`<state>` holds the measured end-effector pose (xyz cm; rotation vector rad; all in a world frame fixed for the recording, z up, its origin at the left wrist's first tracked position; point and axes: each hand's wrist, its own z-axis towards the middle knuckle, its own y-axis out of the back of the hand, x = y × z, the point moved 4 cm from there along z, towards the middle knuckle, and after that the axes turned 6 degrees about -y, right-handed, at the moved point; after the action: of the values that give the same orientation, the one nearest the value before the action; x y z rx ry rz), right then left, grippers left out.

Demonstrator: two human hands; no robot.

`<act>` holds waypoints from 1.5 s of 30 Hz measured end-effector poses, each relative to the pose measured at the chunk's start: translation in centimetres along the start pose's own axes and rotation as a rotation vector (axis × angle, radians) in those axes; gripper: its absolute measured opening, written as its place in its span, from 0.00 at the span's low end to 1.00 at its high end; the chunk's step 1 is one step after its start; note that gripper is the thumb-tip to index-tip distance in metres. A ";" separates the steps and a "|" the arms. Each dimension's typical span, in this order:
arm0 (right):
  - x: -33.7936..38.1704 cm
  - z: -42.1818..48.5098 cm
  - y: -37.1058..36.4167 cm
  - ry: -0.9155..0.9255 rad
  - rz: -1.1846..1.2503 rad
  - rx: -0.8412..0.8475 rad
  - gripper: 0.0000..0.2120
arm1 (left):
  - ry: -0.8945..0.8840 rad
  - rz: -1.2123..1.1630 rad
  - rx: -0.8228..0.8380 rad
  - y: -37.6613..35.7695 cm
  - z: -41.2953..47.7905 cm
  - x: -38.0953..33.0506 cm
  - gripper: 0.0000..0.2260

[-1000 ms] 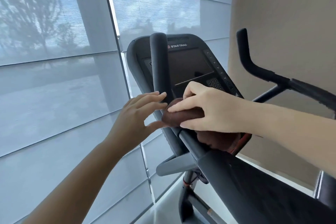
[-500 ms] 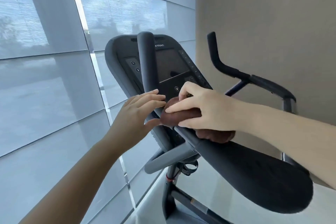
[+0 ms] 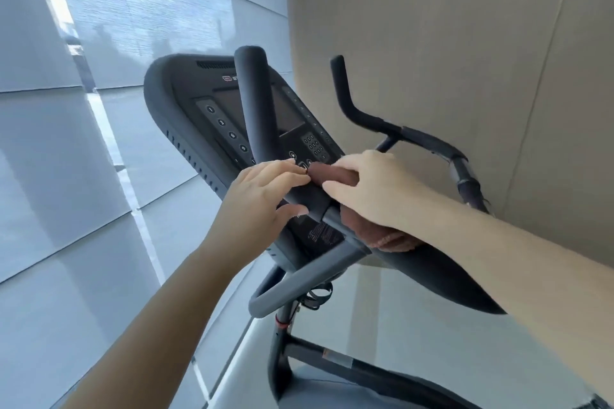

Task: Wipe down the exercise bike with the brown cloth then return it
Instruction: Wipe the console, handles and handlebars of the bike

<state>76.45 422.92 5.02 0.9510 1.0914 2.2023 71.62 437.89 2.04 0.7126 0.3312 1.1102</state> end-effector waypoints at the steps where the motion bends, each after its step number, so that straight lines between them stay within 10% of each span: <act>1: -0.2 -0.5 -0.2 -0.017 -0.008 -0.007 0.11 | -0.007 -0.009 -0.011 0.0 0.0 0.1 0.15; 11: 2.8 -3.4 -1.8 -0.089 -0.262 -0.353 0.10 | -0.033 -0.063 -0.089 -0.3 -0.2 0.7 0.14; 19: -2.0 -5.8 3.9 -0.037 0.077 -0.331 0.18 | -0.067 0.016 -0.025 0.1 -0.3 -1.0 0.17; 25: -4.8 -5.9 1.2 -0.062 0.051 -0.027 0.14 | -0.122 -0.085 0.026 -2.2 -0.1 -5.2 0.18; 45: -10.5 -11.0 3.0 0.134 0.038 0.017 0.18 | -0.035 -0.118 -0.031 -3.2 -0.4 -6.4 0.18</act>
<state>74.23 408.87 -1.11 0.8476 1.1629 2.3196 70.88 431.52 -1.04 0.6761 0.3216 0.9885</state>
